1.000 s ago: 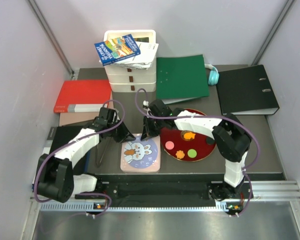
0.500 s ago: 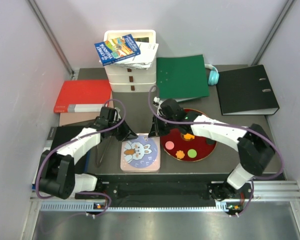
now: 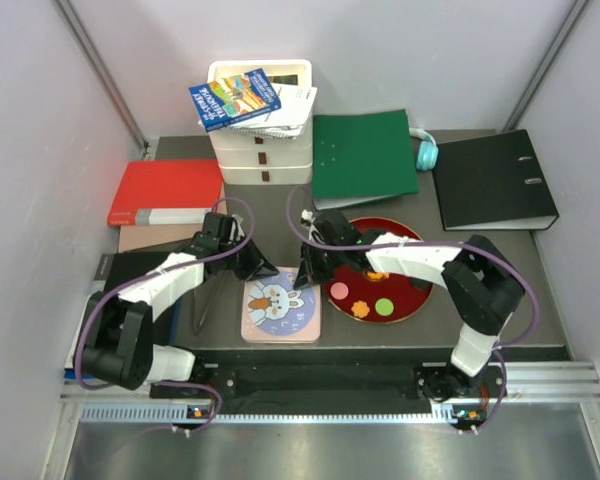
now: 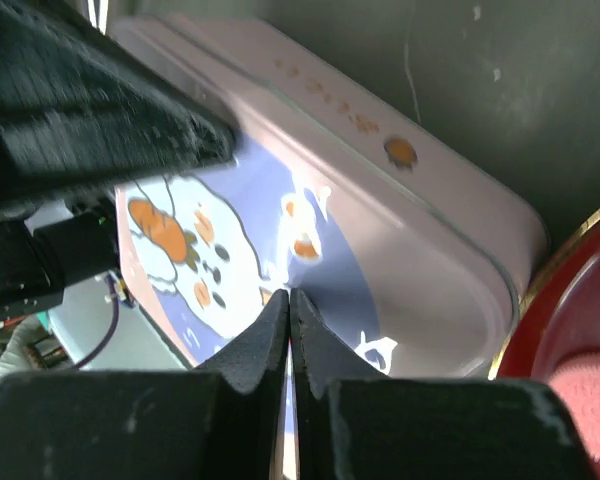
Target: Pack the cookies
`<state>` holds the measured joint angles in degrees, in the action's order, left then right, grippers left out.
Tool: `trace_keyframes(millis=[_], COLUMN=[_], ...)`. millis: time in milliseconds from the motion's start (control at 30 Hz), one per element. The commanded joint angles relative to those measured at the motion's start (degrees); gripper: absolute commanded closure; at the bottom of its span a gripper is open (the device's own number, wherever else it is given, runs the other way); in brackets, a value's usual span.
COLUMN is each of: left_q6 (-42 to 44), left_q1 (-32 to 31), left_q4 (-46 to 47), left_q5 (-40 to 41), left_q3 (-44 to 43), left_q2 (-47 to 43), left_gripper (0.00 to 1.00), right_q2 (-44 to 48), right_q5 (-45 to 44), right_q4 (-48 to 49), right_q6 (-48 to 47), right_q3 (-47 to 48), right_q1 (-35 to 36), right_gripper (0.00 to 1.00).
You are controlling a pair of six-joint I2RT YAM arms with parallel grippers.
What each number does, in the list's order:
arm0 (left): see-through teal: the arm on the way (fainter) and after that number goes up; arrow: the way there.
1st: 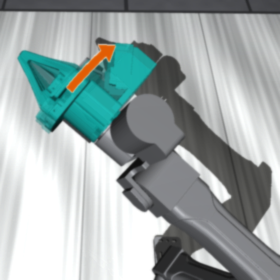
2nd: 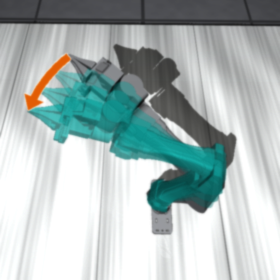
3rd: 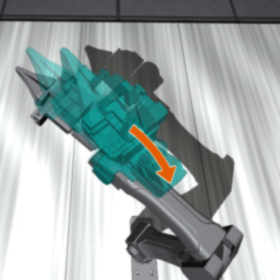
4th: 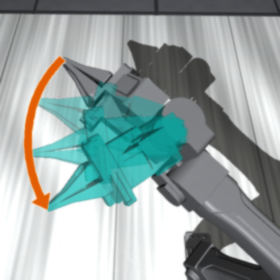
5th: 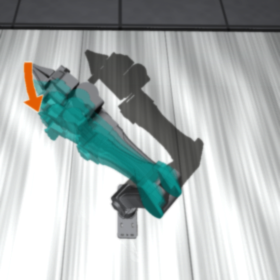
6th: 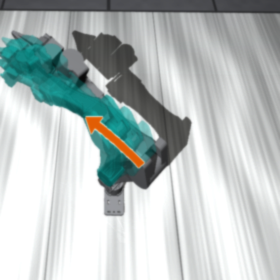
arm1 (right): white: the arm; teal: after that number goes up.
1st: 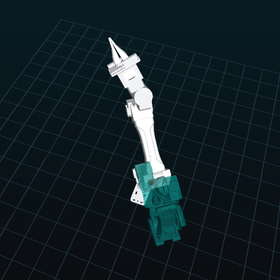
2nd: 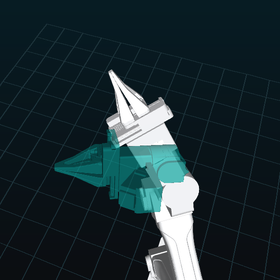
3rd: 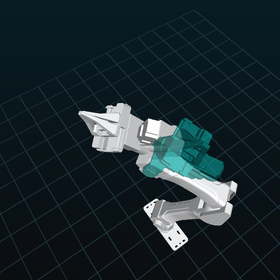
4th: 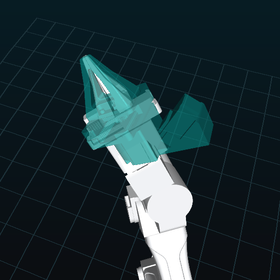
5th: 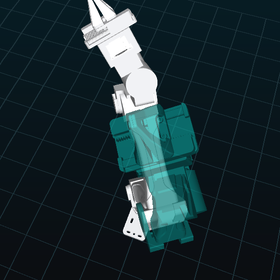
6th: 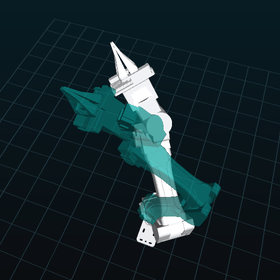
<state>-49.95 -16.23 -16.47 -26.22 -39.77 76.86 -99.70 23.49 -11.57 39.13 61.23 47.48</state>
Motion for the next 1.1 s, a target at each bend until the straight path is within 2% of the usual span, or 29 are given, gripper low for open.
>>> trace_keyframes(millis=[0,133,300,467,567,633,733,767,867,1033,1067], left_q6=[2.0,1.9,1.7,2.3,3.8,5.1,7.6,7.9,9.5,11.2,11.3], left_q1=[0.3,0.3,0.4,0.7,0.7,0.6,0.6,0.6,0.6,0.5,0.5], left_q4=[-3.3,-3.2,-3.0,-5.7,-9.2,-11.0,-14.4,-15.5,-17.9,-17.8,-18.2], left_q5=[10.0,10.1,10.4,11.4,12.2,14.5,17.2,19.1,20.1,19.4,19.8], left_q3=[2.2,1.5,0.6,-4.3,-9.1,-11.5,-13.5,-13.8,-15.2,-14.7,-15.0], left_q2=[4.3,5.4,3.7,-0.9,-1.7,-2.2,-2.7,-2.6,-2.4,-3.4,-3.6], left_gripper=[0.88,0.88,0.88,0.86,0.8,0.75,0.69,0.68,0.68,0.7,0.68], right_q2=[-3.5,-1.6,5.7,12.6,16.1,18.1,19.9,20.9,23.5,28.5,29.3], right_q5=[-3.2,-4.6,-7.1,-10.4,-12.6,-13.9,-17.1,-18.5,-21.2,-25.6,-27.2], right_q4=[-2.6,-1.9,-0.2,-0.9,-2.6,-5.0,-7.8,-9.3,-12.1,-13.0,-13.3], right_q6=[-0.9,-1.7,-2.7,-2.7,-3.4,-4.7,-6.7,-7.1,-9.0,-10.7,-10.9], right_q3=[2.2,2.4,1.6,3.2,5.3,6.6,9.0,9.9,10.7,8.5,7.9], right_q1=[-0.2,-0.2,-0.2,-0.1,-0.2,-0.2,-0.1,-0.2,-0.2,-0.2,-0.1], right_gripper=[1.0,1.0,1.0,1.0,0.99,0.92,0.68,0.57,0.49,0.46,0.41])
